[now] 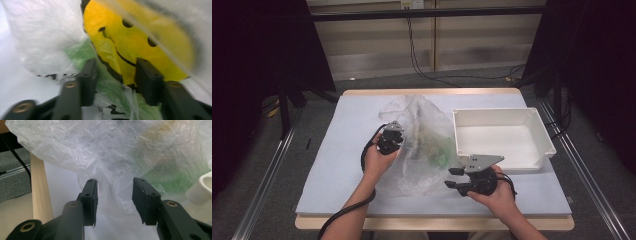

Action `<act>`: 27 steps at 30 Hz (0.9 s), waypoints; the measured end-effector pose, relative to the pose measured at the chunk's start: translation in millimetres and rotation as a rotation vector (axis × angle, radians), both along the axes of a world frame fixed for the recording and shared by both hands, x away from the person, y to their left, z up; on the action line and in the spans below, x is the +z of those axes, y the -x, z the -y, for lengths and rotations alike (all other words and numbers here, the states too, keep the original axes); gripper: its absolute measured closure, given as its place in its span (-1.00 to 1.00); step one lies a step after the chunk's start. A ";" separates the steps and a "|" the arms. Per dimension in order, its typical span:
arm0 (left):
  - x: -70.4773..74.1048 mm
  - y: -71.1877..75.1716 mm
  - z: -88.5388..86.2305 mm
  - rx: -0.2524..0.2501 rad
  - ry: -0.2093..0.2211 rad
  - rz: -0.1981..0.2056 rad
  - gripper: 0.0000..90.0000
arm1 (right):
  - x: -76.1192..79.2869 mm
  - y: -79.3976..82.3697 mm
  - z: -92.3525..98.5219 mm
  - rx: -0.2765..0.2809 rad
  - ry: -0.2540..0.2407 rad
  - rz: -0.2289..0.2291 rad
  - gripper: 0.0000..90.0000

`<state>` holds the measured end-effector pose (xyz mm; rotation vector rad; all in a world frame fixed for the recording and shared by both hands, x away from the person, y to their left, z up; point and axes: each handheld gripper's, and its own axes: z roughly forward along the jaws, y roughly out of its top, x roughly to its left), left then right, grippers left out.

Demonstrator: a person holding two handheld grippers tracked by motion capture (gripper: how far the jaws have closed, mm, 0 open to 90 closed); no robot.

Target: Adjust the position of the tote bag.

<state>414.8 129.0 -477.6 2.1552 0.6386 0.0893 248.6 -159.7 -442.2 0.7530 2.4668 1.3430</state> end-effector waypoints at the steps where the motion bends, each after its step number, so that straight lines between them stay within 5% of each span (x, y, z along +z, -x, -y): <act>1: 1.8 1.3 -1.7 0.005 -0.009 0.011 0.54 | -0.1 -0.1 -0.7 -0.001 0.002 0.001 0.25; 4: 5.6 4.0 -6.4 -0.008 -0.027 0.006 0.98 | -0.4 -1.0 -3.1 -0.001 0.009 0.003 0.28; 8: 8.3 10.6 -13.1 -0.006 -0.059 0.011 1.00 | -1.0 -2.7 -7.8 0.007 0.019 -0.002 0.40; 14: 13.8 20.7 -35.6 0.031 -0.036 0.000 1.00 | -2.7 -7.2 -13.6 0.027 0.051 0.004 0.91; 27: 19.9 47.4 -85.9 0.134 -0.010 0.009 1.00 | 12.2 -30.9 -27.5 0.032 0.081 0.016 1.00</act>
